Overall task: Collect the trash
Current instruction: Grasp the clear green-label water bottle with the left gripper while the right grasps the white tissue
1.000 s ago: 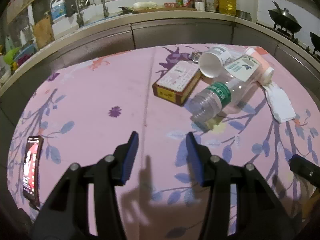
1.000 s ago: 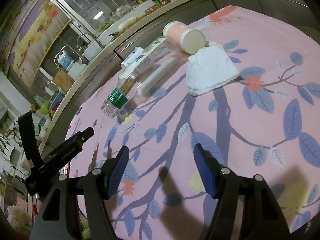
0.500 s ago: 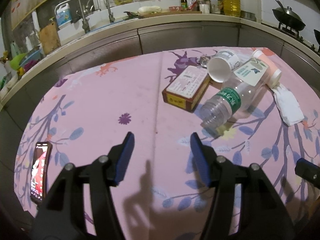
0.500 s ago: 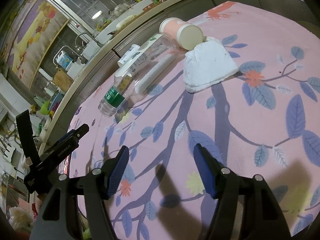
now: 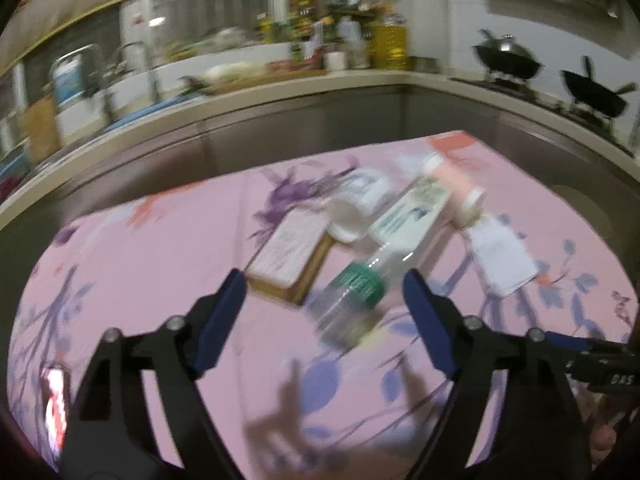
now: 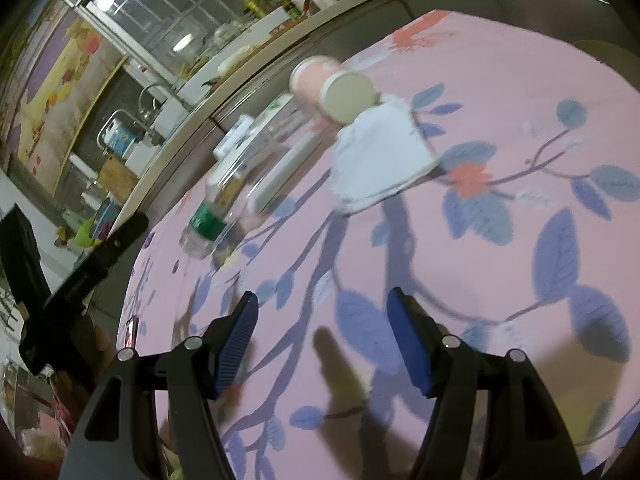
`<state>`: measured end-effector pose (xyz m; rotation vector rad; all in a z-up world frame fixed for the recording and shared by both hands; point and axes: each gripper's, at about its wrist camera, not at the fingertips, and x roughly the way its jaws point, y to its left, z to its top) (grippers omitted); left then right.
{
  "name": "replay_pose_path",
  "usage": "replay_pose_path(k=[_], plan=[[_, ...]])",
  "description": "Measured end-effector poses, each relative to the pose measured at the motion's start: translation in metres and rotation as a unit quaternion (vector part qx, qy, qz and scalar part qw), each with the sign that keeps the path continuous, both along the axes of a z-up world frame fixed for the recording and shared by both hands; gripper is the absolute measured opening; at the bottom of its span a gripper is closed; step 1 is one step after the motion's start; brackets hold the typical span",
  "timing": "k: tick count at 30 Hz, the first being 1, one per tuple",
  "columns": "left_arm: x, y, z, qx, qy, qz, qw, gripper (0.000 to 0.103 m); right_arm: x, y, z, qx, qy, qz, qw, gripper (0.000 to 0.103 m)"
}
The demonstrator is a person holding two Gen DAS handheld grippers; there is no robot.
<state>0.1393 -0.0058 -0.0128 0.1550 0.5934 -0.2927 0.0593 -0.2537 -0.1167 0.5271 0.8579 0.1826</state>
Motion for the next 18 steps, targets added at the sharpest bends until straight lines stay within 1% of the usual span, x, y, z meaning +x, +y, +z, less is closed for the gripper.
replay_pose_path(k=[2,4,8,13,15,16,18], plan=[[0.013,-0.015,-0.001,0.015,-0.005,-0.032,0.9994,0.084,0.001,-0.009,0.003,-0.005,-0.004,-0.013,1.0,0.065],[0.026,-0.029,-0.008,0.038,0.004,-0.057,0.9976,0.085,0.005,-0.021,0.007,-0.013,-0.008,-0.028,0.999,0.065],[0.048,-0.047,-0.025,0.07,0.029,-0.079,0.994,0.085,0.025,-0.043,0.015,-0.04,-0.021,-0.054,0.998,0.065],[0.064,-0.067,-0.039,0.1,0.055,-0.098,0.9886,0.085,0.065,-0.062,0.017,-0.044,-0.028,-0.061,0.997,0.065],[0.069,-0.074,-0.043,0.107,0.065,-0.102,0.9869,0.079,0.08,-0.064,0.016,-0.048,-0.027,-0.051,0.997,0.065],[0.071,-0.076,-0.045,0.109,0.074,-0.103,0.9859,0.069,0.086,-0.062,0.014,-0.049,-0.026,-0.042,0.998,0.064],[0.073,-0.078,-0.049,0.115,0.084,-0.098,0.985,0.066,0.098,-0.055,0.009,-0.064,-0.019,-0.017,0.998,0.054]])
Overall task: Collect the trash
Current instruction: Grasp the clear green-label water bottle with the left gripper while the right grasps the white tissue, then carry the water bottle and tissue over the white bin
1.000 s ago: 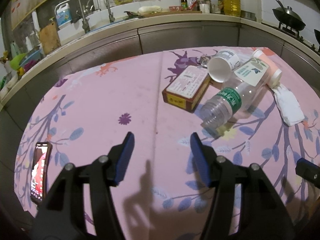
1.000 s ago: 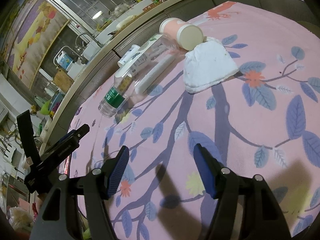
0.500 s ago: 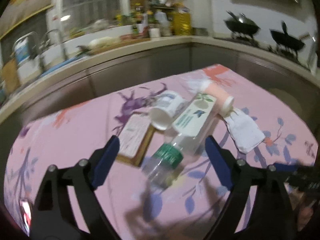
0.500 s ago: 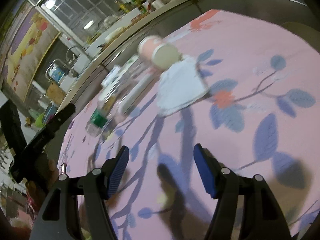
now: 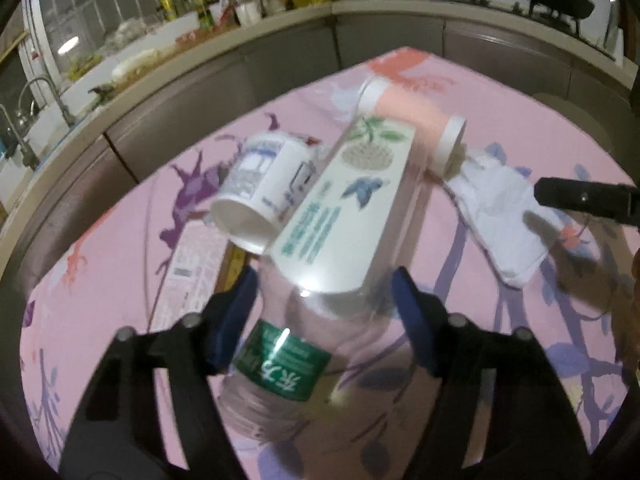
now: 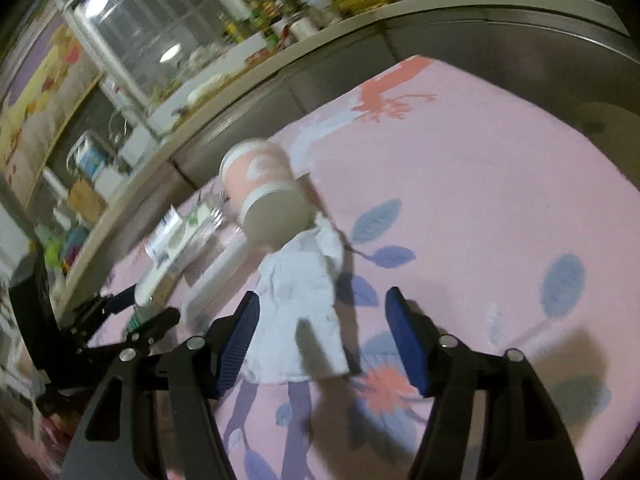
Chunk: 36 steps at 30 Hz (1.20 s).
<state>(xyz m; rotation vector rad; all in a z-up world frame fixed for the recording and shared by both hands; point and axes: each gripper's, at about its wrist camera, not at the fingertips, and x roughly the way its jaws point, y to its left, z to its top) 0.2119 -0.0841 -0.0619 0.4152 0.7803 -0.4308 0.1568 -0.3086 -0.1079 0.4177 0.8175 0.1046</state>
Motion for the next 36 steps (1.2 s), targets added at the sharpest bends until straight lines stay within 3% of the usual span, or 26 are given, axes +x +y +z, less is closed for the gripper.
replay_pose_path(k=[2,4,9,10,11,14,17,18,19,21,22,23,27,29,31,36], plan=[[-0.002,0.0,0.0,0.002,-0.002,-0.002,1.0,0.063,0.005,0.008,-0.007,0.0,0.013,0.025,1.0,0.019],[-0.008,0.001,0.002,0.004,-0.002,-0.001,1.0,0.06,0.001,0.016,-0.013,0.004,0.019,0.042,0.999,0.007],[-0.036,0.011,0.01,-0.012,-0.005,0.006,0.9999,0.045,-0.036,0.021,-0.01,0.037,0.004,0.053,0.998,0.002],[-0.045,0.014,0.013,-0.018,-0.007,0.009,0.9998,0.033,-0.044,0.02,-0.01,0.045,0.002,0.056,0.997,0.001],[-0.053,0.015,0.016,-0.024,-0.011,0.012,0.9996,0.0,-0.055,0.019,-0.01,0.059,0.001,0.059,0.997,0.001],[-0.069,0.025,0.021,-0.066,0.026,0.012,0.9974,0.0,-0.085,0.014,-0.012,0.09,-0.005,0.069,0.994,0.001],[-0.073,0.024,0.014,-0.057,0.041,0.021,0.9973,0.0,-0.106,0.007,-0.015,0.074,-0.003,0.057,0.996,0.001],[-0.071,0.023,0.012,-0.05,0.044,0.025,0.9975,0.001,-0.108,0.006,-0.016,0.072,0.0,0.055,0.996,0.001],[-0.068,0.02,0.011,-0.036,0.047,0.031,0.9978,0.01,-0.11,0.003,-0.016,0.072,0.002,0.049,0.996,0.001],[-0.064,0.018,0.014,-0.028,0.041,0.033,0.9982,0.043,-0.113,-0.006,-0.021,0.091,0.003,0.024,0.996,0.002],[-0.064,0.015,0.02,-0.026,0.02,0.028,0.9991,0.066,-0.115,-0.011,-0.024,0.109,0.003,0.016,0.994,0.003],[-0.066,0.01,0.027,-0.021,-0.007,0.011,0.9997,0.074,-0.115,-0.017,-0.027,0.134,0.004,0.008,0.991,0.006],[-0.064,-0.021,0.036,0.055,-0.07,-0.084,0.9925,0.085,-0.119,-0.028,-0.03,0.154,0.002,-0.004,0.988,0.023],[-0.057,-0.033,0.035,0.089,-0.095,-0.127,0.9834,0.089,-0.12,-0.026,-0.022,0.135,-0.007,-0.003,0.991,0.048],[-0.047,-0.045,0.027,0.128,-0.11,-0.171,0.9706,0.089,-0.119,-0.023,-0.013,0.114,-0.015,-0.006,0.993,0.063],[-0.025,-0.064,0.003,0.187,-0.064,-0.278,0.9401,0.09,-0.109,-0.015,-0.005,0.067,-0.009,0.012,0.998,0.065]])
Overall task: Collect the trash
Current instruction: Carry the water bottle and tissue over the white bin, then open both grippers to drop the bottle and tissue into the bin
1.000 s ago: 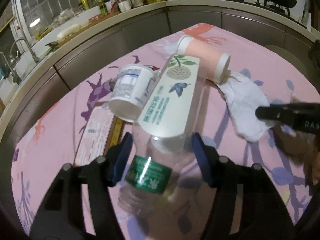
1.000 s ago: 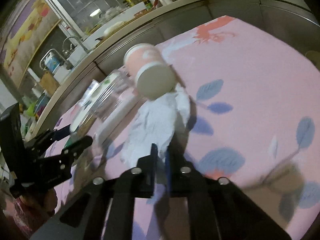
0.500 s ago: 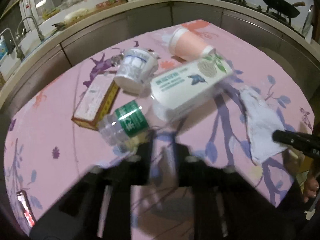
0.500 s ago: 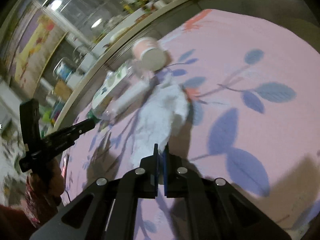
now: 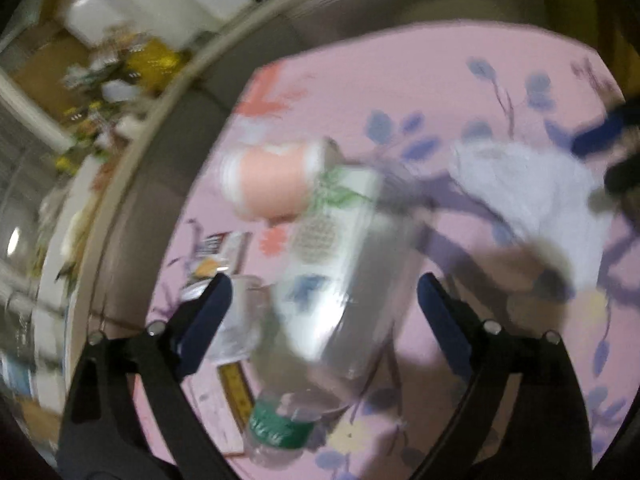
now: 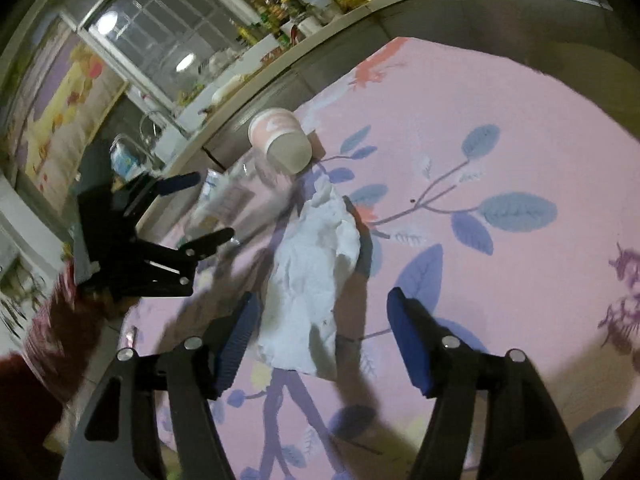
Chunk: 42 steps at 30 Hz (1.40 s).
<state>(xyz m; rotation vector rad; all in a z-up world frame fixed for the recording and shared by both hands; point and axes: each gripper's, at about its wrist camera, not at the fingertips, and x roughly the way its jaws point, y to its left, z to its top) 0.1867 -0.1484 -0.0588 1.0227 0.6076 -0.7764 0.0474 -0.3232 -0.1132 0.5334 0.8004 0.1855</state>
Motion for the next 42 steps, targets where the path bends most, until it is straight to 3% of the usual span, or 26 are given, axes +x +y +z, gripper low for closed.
replay_pose_path(k=[2,4,6,8,11,15,18,25,33,35,40,42], plan=[[0.005,-0.003,-0.009,0.02,0.014,-0.02,0.9995,0.074,0.009,0.003,0.0,-0.012,0.009,0.009,1.0,0.065],[0.007,-0.004,-0.012,0.027,0.012,-0.023,0.9993,0.072,0.019,0.008,-0.002,-0.033,0.011,0.022,0.999,0.065],[0.009,-0.004,-0.008,0.014,0.033,-0.02,0.9991,0.069,0.026,0.015,-0.004,-0.054,0.006,0.034,0.998,0.058],[0.01,-0.005,-0.003,-0.007,0.059,-0.005,0.9982,0.064,0.032,0.018,-0.008,-0.06,0.007,0.045,0.997,0.025],[0.009,-0.012,0.005,-0.035,0.095,0.016,0.9947,0.059,0.035,0.017,-0.017,-0.038,0.011,0.059,0.997,0.007],[-0.004,-0.026,0.017,-0.092,0.163,0.039,0.9816,0.057,0.023,-0.008,-0.008,-0.018,-0.023,0.032,0.999,0.006],[-0.013,-0.054,0.027,-0.141,0.212,0.036,0.9663,0.056,0.014,-0.045,0.001,-0.01,-0.045,-0.013,0.999,0.006],[-0.011,-0.172,0.03,-0.168,0.249,0.002,0.9539,0.056,0.005,-0.147,0.014,0.008,-0.065,-0.125,0.99,0.006],[0.017,-0.345,0.027,-0.149,0.265,-0.021,0.9524,0.056,0.017,-0.266,0.015,0.033,-0.052,-0.24,0.969,0.006],[0.025,-0.369,0.024,-0.143,0.264,-0.021,0.9536,0.059,0.026,-0.289,0.011,0.034,-0.034,-0.261,0.964,0.006],[0.038,-0.419,0.005,-0.109,0.231,0.007,0.9669,0.061,0.038,-0.322,0.0,0.022,-0.016,-0.298,0.954,0.008],[0.042,-0.425,0.001,-0.106,0.228,0.02,0.9676,0.061,0.041,-0.326,0.0,0.011,-0.017,-0.307,0.951,0.018]])
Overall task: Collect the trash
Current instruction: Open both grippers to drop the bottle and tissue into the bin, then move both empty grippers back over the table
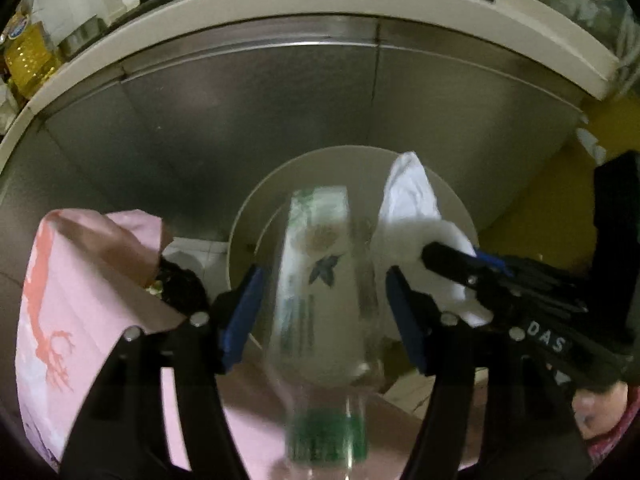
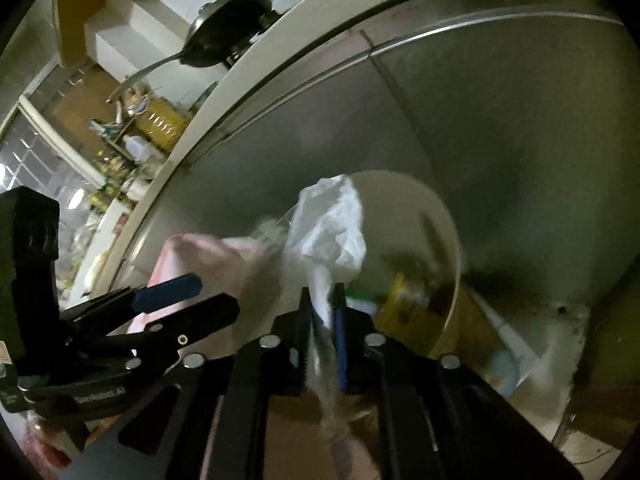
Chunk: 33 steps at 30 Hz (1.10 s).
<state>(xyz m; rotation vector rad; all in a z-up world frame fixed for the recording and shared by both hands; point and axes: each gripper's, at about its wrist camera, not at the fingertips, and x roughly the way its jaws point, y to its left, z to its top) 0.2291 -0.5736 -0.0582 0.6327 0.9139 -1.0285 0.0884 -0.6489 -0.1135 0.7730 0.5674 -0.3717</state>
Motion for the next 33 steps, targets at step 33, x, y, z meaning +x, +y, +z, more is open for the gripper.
replay_pose_path(k=[33], plan=[[-0.124,0.301,0.107,-0.158,-0.146,0.207,0.9542,0.068,-0.127,0.195,0.094,-0.094,-0.086,-0.004,0.992,0.055]])
